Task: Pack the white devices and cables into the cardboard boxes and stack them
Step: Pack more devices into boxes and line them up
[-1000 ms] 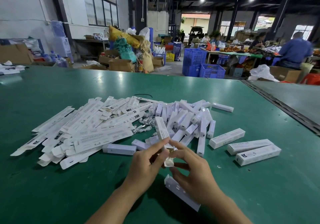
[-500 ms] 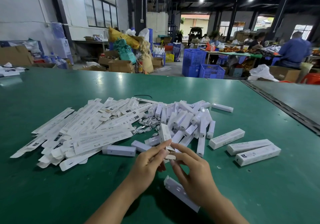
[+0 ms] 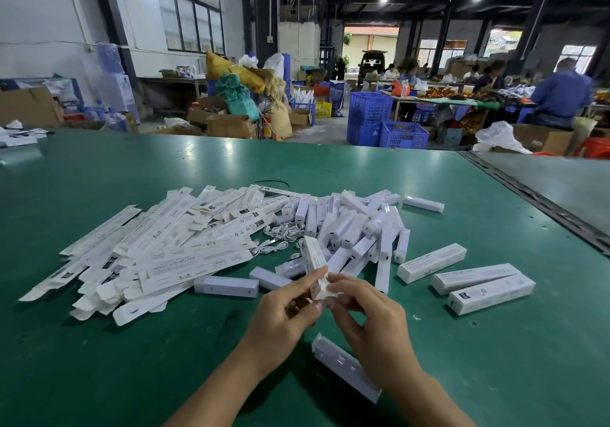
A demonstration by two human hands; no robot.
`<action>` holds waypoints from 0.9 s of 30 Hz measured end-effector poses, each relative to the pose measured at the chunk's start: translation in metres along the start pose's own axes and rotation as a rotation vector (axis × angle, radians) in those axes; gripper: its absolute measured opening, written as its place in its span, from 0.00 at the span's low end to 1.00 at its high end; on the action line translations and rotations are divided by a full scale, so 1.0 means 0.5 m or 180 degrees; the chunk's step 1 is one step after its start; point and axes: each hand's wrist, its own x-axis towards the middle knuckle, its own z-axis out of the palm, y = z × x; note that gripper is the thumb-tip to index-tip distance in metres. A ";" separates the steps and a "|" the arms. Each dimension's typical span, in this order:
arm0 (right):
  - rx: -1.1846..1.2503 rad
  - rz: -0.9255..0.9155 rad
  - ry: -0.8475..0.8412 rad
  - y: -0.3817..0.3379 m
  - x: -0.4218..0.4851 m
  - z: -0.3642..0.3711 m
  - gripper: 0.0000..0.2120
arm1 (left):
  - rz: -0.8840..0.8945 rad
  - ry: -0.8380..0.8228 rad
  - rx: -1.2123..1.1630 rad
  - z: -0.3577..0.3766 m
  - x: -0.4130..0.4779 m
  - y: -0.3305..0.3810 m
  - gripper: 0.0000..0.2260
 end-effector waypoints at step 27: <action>0.0447 0.0946 0.0140 -0.022 0.007 -0.002 0.10 | 0.0384 0.0277 0.0221 0.011 -0.004 0.025 0.12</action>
